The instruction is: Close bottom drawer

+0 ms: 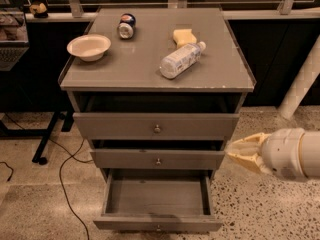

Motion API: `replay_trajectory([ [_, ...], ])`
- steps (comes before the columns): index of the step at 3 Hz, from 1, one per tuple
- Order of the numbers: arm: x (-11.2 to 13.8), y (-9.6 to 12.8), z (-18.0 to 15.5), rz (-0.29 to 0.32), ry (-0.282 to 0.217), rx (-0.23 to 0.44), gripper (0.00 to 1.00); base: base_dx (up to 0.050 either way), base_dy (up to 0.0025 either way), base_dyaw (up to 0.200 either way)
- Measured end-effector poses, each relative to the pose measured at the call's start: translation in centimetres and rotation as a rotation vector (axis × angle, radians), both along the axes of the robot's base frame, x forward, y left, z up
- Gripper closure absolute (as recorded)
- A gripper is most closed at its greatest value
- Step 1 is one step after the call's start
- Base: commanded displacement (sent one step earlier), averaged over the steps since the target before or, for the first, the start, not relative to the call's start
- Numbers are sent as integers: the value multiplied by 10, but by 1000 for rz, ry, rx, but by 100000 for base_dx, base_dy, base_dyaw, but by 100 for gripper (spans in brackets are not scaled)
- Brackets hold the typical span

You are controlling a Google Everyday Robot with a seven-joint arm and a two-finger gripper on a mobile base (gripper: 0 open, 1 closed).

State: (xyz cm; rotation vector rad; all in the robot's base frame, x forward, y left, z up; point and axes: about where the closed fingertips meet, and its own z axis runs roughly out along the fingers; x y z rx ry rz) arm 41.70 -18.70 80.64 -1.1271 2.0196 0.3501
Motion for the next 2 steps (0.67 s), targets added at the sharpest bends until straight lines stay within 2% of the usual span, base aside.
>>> replay_trajectory([
  [1,0,-8,-49,-95,-30,31,100,0,0,0],
  [2,6,-18,-96,-170,-21,50,100,0,0,0],
])
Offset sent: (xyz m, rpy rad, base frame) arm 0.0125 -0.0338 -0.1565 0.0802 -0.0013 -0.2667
